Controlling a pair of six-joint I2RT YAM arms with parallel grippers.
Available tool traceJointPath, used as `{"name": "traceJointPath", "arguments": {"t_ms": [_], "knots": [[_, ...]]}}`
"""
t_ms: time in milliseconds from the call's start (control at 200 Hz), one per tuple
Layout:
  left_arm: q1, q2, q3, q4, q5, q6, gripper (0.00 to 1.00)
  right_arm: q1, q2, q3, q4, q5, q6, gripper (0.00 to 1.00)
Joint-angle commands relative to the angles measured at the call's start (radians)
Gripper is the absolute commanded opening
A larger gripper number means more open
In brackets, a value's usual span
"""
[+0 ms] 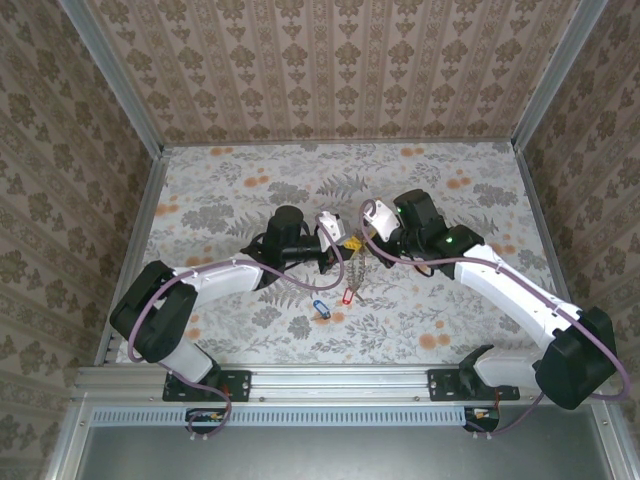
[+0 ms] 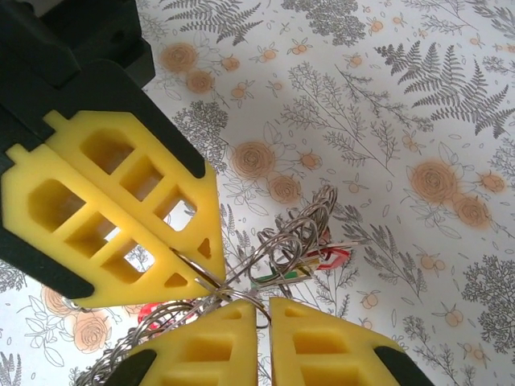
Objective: Put the keys on the keyring
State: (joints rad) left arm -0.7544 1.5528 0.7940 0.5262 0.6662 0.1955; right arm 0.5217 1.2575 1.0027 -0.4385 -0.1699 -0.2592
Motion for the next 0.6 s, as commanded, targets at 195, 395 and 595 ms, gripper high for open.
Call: {"name": "traceJointPath", "arguments": {"t_ms": [195, 395, 595], "knots": [[-0.020, -0.054, 0.010, 0.063, 0.088, 0.027, 0.00, -0.033, -0.050, -0.015, -0.053, 0.174, -0.027, 0.27], [-0.020, -0.056, 0.011, 0.051, 0.086, 0.029, 0.00, -0.060, -0.122, -0.041, -0.055, 0.196, -0.005, 0.32], [-0.021, -0.056, 0.019, 0.041, 0.082, 0.029, 0.00, -0.066, -0.191, -0.072, -0.003, -0.017, 0.056, 0.34]]}}
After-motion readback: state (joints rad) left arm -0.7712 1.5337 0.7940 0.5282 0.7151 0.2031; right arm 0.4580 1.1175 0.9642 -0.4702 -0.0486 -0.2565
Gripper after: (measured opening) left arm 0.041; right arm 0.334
